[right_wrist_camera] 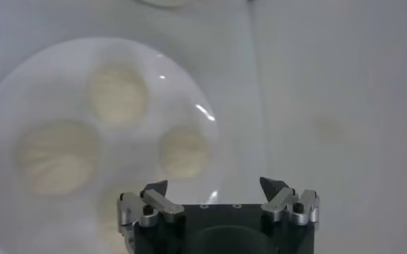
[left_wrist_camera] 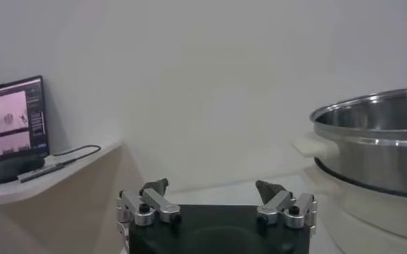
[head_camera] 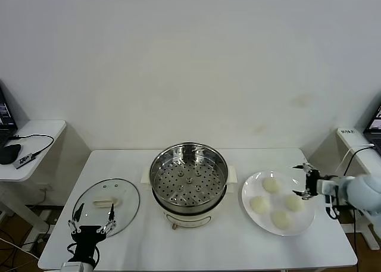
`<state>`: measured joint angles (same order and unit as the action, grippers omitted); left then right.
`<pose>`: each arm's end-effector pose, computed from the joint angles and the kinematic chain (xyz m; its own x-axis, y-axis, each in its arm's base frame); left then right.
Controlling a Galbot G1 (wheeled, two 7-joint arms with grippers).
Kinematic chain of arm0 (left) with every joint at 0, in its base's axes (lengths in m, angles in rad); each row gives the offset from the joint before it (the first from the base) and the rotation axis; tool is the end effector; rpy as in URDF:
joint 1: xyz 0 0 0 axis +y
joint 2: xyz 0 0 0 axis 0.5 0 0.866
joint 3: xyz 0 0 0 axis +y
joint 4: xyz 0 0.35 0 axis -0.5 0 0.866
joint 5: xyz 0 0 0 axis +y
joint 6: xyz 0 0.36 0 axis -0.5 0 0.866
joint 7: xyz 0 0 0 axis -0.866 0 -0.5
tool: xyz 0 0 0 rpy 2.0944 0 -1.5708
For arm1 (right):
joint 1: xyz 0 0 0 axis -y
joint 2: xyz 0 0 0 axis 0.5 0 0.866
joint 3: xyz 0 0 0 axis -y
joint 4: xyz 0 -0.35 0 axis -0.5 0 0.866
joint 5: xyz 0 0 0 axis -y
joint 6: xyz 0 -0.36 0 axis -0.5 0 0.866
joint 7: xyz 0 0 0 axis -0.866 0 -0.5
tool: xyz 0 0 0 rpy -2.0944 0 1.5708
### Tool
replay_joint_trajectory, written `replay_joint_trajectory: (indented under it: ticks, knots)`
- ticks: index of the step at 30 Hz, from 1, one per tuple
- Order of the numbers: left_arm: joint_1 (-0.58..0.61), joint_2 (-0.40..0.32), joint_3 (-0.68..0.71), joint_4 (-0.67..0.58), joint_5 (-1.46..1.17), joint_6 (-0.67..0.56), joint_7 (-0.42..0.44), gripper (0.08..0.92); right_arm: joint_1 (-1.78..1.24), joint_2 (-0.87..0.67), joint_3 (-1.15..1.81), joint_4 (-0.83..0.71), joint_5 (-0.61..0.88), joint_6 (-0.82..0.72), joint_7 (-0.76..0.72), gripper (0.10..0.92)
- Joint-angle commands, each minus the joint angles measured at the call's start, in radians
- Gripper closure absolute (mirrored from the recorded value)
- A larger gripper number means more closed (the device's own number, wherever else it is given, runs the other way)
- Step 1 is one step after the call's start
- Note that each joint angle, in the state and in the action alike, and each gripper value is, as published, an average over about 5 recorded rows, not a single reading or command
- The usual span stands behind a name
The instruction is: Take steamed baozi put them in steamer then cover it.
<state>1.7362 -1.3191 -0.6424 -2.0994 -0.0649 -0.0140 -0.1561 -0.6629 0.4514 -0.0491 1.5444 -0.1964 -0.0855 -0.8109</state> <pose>0.1404 0.0776 -0.3151 -0.9872 -0.1229 0.1015 -0.0979 0.9700 0.2224 0.4050 -0.2384 -0.1947 -0.5374 -0.2220 0.8136 -0.8380 0.0318 -0.5448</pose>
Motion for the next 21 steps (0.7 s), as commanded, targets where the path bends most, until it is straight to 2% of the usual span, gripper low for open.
replay_joint_trajectory:
  ticks: [1,13,21]
  knots:
    - [-0.004,0.013,-0.006,0.0,-0.017,0.0,-0.011,0.177,0.531,-0.002,-0.57,-0.152,0.071,-0.025,-0.191,0.203]
    - [0.007,0.019,-0.037,-0.011,-0.023,-0.003,-0.007,0.177,0.645,0.258,-0.706,-0.427,0.012,-0.023,-0.239,0.203]
    - [0.009,0.02,-0.052,-0.014,-0.023,-0.006,-0.005,0.177,0.633,0.344,-0.703,-0.52,-0.02,-0.028,-0.226,0.203]
